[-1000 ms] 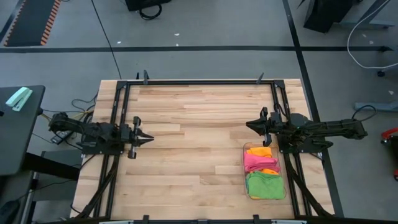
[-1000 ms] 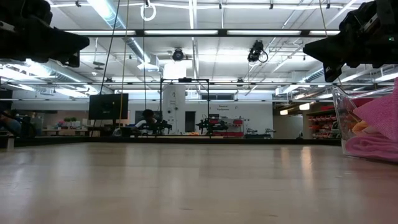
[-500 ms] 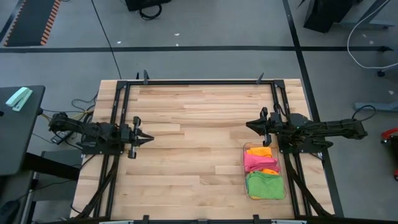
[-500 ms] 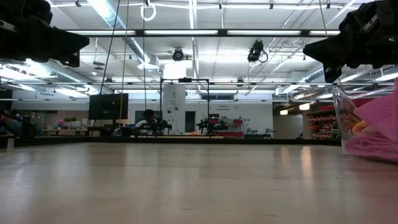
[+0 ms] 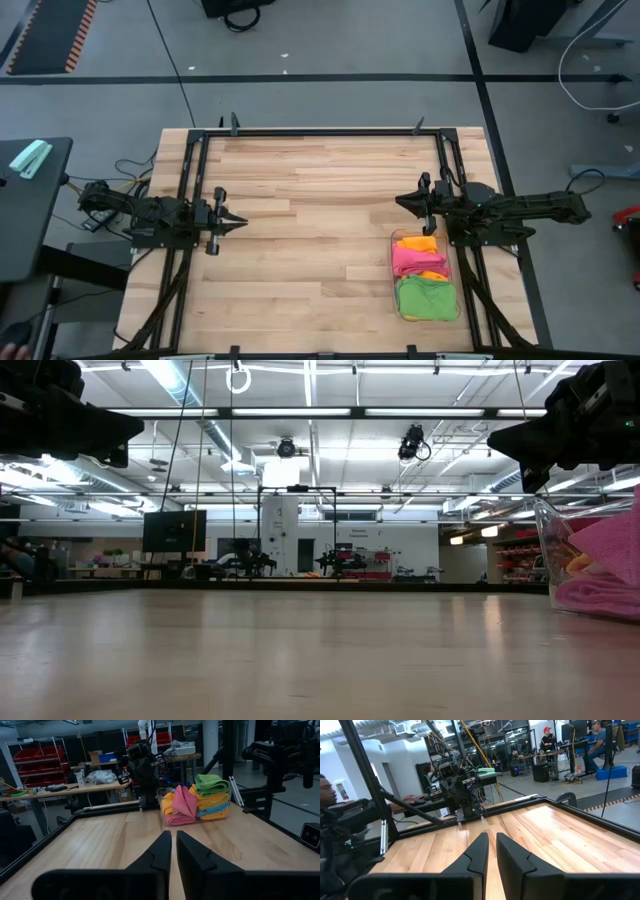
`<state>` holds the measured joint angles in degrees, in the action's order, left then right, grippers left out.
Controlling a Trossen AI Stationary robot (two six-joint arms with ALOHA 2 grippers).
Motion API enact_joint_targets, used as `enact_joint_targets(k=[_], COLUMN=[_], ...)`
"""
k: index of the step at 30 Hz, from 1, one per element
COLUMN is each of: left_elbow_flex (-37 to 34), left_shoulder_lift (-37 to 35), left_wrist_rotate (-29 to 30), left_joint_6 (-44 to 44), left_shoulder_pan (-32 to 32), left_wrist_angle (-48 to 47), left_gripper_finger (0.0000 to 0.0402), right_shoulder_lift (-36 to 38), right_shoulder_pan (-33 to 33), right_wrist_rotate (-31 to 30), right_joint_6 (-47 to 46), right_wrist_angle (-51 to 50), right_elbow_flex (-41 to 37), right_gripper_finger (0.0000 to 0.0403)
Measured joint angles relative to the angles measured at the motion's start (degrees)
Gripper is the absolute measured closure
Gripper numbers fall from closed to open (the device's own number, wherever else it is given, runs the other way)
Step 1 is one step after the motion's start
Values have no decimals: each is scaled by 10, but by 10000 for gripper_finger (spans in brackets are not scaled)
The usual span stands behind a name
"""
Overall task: Fold microfiber towels
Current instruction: Return to Home Position
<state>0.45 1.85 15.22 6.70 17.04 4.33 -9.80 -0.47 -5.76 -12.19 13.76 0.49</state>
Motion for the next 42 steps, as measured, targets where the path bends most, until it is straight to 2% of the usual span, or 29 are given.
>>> enact_joint_targets(k=[7, 17, 27, 42], left_elbow_flex=[0, 0, 0, 0], left_shoulder_lift=[0, 0, 0, 0], left_wrist_rotate=[0, 0, 0, 0], left_joint_6=[0, 0, 0, 0], left_shoulder_pan=[0, 0, 0, 0], left_wrist_angle=[0, 1, 1, 1], left_gripper_finger=[374, 363, 373, 367], right_shoulder_lift=[0, 0, 0, 0], right_shoulder_pan=[0, 0, 0, 0], right_wrist_rotate=[0, 0, 0, 0], right_joint_6=[0, 0, 0, 0], right_wrist_angle=[0, 0, 0, 0], right_elbow_flex=[0, 0, 0, 0], right_gripper_finger=[359, 359, 359, 359])
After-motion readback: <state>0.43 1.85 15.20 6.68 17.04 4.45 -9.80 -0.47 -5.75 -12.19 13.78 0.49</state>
